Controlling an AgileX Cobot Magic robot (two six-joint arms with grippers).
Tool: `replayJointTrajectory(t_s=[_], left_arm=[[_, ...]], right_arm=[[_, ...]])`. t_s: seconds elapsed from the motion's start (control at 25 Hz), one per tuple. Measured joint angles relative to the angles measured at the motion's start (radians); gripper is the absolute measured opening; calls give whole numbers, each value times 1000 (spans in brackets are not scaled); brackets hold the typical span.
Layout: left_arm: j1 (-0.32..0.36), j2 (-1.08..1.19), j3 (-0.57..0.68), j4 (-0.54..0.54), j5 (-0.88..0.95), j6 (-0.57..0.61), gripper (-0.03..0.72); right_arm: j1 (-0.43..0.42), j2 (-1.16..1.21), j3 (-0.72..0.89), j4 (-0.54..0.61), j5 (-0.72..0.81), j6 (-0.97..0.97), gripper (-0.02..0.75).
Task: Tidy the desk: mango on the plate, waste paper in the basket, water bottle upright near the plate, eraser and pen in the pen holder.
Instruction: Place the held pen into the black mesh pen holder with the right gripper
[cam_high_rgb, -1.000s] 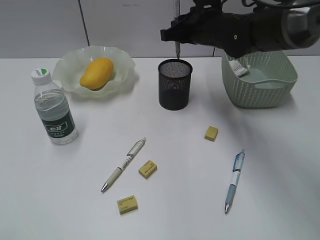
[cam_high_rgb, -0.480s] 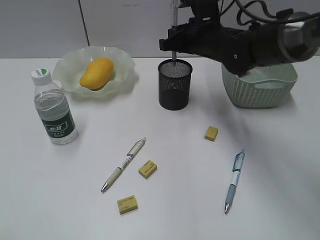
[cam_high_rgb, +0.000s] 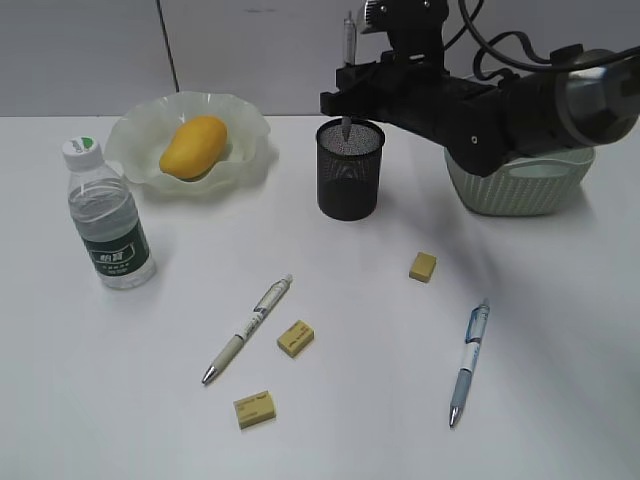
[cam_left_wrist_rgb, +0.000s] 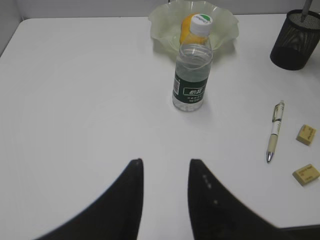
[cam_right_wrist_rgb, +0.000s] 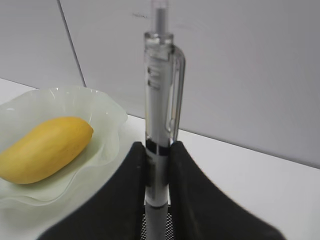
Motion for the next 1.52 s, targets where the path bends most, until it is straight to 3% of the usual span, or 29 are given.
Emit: replayJointTrajectory(t_s=[0.96, 1.12, 1.36, 1.52], left_arm=[[0, 0, 0, 0, 0, 0, 238], [0, 0, 0, 0, 0, 0, 238], [0, 0, 0, 0, 0, 0, 236], [0, 0, 0, 0, 0, 0, 236]], right_arm=[[0, 23, 5, -59, 58, 12, 120], [0, 23, 5, -59, 93, 37, 200], [0, 23, 5, -60, 140, 61, 424], [0, -5, 5, -60, 211, 76, 457]])
